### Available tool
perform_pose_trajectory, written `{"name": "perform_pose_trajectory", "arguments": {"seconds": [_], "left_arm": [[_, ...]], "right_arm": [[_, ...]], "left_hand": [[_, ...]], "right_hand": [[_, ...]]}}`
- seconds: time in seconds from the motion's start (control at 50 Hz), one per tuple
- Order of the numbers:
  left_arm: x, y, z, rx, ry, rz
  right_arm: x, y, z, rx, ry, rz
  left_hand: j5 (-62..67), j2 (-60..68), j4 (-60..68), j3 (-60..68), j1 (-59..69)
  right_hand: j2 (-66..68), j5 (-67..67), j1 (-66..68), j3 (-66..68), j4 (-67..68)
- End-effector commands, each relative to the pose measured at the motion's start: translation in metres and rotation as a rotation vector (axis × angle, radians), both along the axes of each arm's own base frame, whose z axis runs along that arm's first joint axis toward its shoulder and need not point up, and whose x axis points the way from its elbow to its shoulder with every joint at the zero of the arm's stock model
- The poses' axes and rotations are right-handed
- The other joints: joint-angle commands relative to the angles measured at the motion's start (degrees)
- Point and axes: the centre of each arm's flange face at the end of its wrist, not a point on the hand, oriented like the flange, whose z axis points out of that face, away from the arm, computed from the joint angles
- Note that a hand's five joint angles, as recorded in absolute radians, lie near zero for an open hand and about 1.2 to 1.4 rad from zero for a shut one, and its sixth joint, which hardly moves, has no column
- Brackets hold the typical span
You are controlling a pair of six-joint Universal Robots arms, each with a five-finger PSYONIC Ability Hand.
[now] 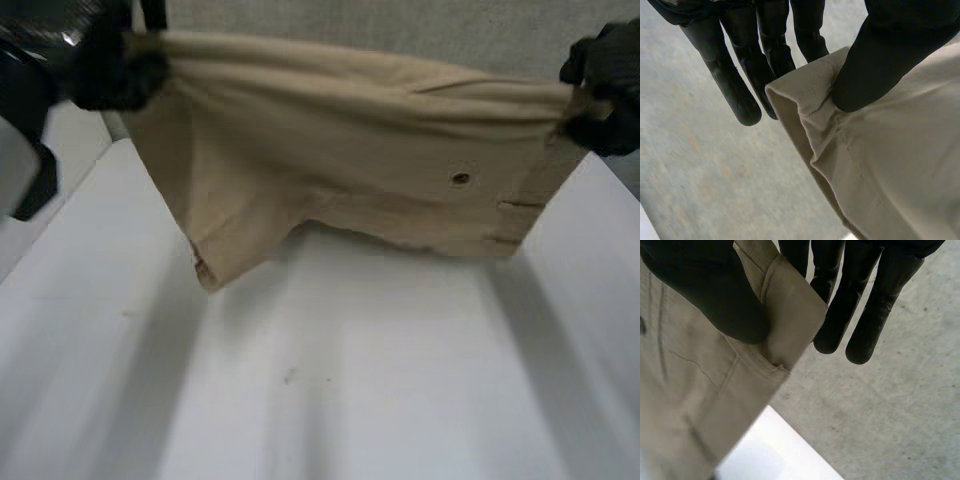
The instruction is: Fold the shorts.
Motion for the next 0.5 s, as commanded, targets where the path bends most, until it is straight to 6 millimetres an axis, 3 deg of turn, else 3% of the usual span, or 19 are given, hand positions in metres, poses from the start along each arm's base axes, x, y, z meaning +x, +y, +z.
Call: {"name": "perform_pose_trajectory", "arguments": {"seconds": [0.02, 0.14, 0.16, 0.22, 0.32, 0.36, 0.38, 0.42, 0.5], "left_arm": [[0.005, 0.008, -0.003, 0.035, -0.020, -0.003], [-0.012, -0.016, -0.056, 0.180, -0.118, -0.022], [-0.017, -0.027, -0.072, 0.226, -0.148, -0.024], [-0.023, -0.048, -0.097, 0.288, -0.184, -0.007], [-0.026, -0.119, -0.136, 0.328, -0.204, 0.079], [-0.030, -0.136, -0.136, 0.292, -0.209, 0.091], [-0.034, -0.152, -0.129, 0.225, -0.210, 0.104], [-0.040, -0.165, -0.113, 0.134, -0.202, 0.111], [-0.051, -0.184, -0.052, -0.146, -0.141, 0.153]], "right_arm": [[0.000, 0.004, 0.007, 0.052, 0.020, 0.001], [0.013, -0.019, -0.047, 0.232, 0.052, 0.039], [0.016, -0.021, -0.054, 0.253, 0.060, 0.045], [0.024, -0.030, -0.079, 0.316, 0.099, 0.056], [0.037, -0.048, -0.102, 0.326, 0.145, 0.034], [0.044, -0.054, -0.104, 0.299, 0.141, 0.030], [0.053, -0.061, -0.101, 0.246, 0.132, 0.028], [0.060, -0.068, -0.092, 0.169, 0.117, 0.016], [0.076, -0.085, -0.048, -0.074, -0.006, -0.008]], "left_hand": [[14.31, 11.39, 11.28, 11.98, 15.39], [14.31, 11.39, 11.28, 11.98, 15.39], [14.31, 11.39, 11.28, 11.98, 15.39], [14.31, 11.39, 11.28, 11.98, 15.39], [14.31, 11.39, 11.28, 11.98, 15.39], [14.31, 11.39, 11.28, 11.98, 15.39], [14.31, 11.39, 11.28, 11.98, 15.39], [14.31, 11.39, 11.28, 11.98, 15.39], [14.31, 11.39, 11.28, 11.98, 15.39]], "right_hand": [[12.54, 13.58, 24.72, 12.41, 11.77], [12.54, 13.58, 24.72, 12.41, 11.77], [12.54, 13.58, 24.72, 12.41, 11.77], [12.54, 13.58, 24.72, 12.41, 11.77], [12.54, 13.58, 24.72, 12.41, 11.77], [12.54, 13.58, 24.72, 12.41, 11.77], [12.54, 13.58, 24.72, 12.41, 11.77], [12.54, 13.58, 24.72, 12.41, 11.77], [12.54, 13.58, 24.72, 12.41, 11.77]]}}
